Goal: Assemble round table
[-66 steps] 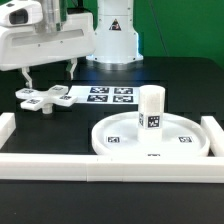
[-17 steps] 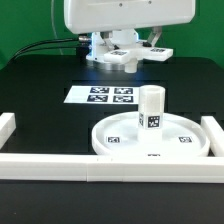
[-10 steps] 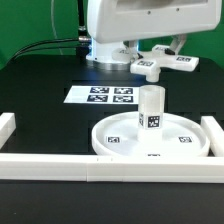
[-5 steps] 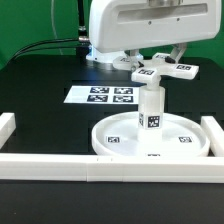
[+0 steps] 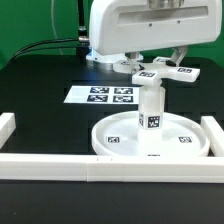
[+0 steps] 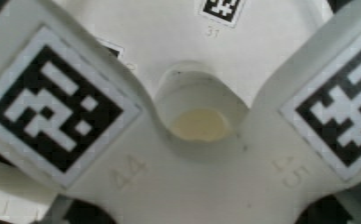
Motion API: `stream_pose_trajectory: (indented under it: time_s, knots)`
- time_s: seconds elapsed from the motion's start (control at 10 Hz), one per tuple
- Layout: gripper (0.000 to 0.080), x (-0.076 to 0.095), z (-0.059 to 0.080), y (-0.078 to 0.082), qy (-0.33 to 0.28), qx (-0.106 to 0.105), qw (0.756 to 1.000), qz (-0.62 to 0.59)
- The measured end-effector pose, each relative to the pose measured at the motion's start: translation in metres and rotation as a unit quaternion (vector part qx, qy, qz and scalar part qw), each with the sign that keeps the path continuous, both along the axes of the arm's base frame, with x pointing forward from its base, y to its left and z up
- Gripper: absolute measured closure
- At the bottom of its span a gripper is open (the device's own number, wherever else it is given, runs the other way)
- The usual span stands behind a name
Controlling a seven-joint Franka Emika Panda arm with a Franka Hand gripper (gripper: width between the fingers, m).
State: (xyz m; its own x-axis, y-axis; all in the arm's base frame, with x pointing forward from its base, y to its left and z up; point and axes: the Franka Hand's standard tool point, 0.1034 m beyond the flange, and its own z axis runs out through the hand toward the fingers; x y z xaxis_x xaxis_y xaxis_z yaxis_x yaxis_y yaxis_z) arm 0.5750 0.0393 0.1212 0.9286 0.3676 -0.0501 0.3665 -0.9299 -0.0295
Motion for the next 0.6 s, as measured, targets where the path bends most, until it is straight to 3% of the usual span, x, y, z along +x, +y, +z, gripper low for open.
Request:
stream_pose_trajectory:
  time_s: [0.3,0.6]
  knots:
    - [0.0348,0.001,0.0,-0.001,-0.008,0.0,1.0,-0.001]
    - [0.0348,-0.009,0.003,-0.002,-0.004,0.0,1.0,-0.001]
